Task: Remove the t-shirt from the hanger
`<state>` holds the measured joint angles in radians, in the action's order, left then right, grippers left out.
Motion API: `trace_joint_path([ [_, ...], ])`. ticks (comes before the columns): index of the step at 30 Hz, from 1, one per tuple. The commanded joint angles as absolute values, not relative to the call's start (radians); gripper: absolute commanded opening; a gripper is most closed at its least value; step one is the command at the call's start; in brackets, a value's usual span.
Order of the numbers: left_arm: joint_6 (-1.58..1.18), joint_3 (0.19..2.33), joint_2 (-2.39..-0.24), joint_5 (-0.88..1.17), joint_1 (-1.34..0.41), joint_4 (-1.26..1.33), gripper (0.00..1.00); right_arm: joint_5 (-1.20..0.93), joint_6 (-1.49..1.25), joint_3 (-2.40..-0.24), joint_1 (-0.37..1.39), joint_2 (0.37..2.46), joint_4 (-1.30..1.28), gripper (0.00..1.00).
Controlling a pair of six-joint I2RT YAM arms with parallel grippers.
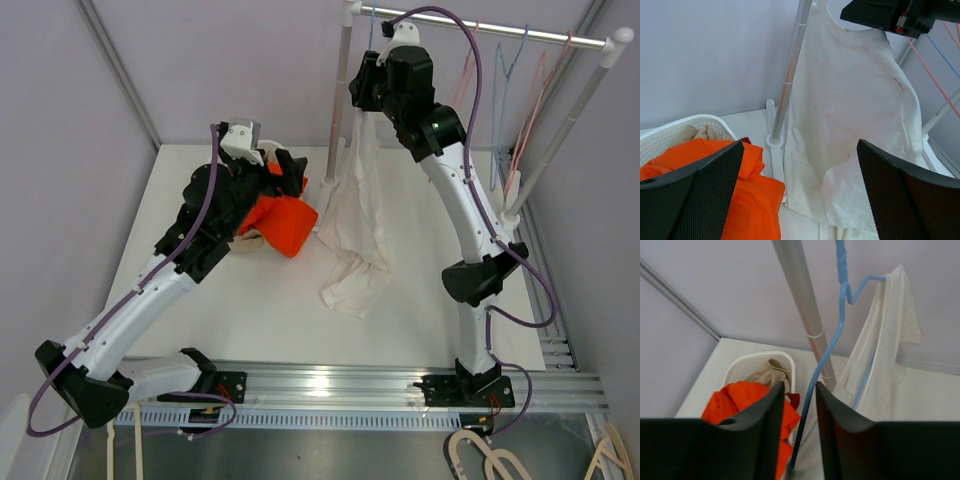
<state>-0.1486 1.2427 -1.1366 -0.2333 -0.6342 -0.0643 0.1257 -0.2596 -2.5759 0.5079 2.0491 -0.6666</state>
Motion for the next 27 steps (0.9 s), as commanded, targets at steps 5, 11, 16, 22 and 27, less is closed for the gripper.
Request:
trace_joint_path([
  [5,-0.124,1.221,-1.106,-0.247,-0.655,-0.006,0.99,0.352,-0.166,-2.586,0.543,2.046,-0.592,0.08],
  [11,-0.118,1.223,-1.111,-0.238,-0.670,-0.006,1.00,0.471,-0.049,-2.545,0.578,2.025,-0.519,0.00],
  [16,-0.095,1.244,-1.129,-0.255,-0.704,-0.006,1.00,0.520,0.018,-2.545,0.610,2.006,-0.457,0.00],
  [22,-0.063,1.258,-1.140,-0.288,-0.747,-0.006,0.99,0.575,0.098,-2.551,0.630,1.982,-0.396,0.00],
  [27,-0.040,1.262,-1.135,-0.302,-0.778,-0.008,1.00,0.597,0.149,-2.553,0.638,1.947,-0.359,0.00],
])
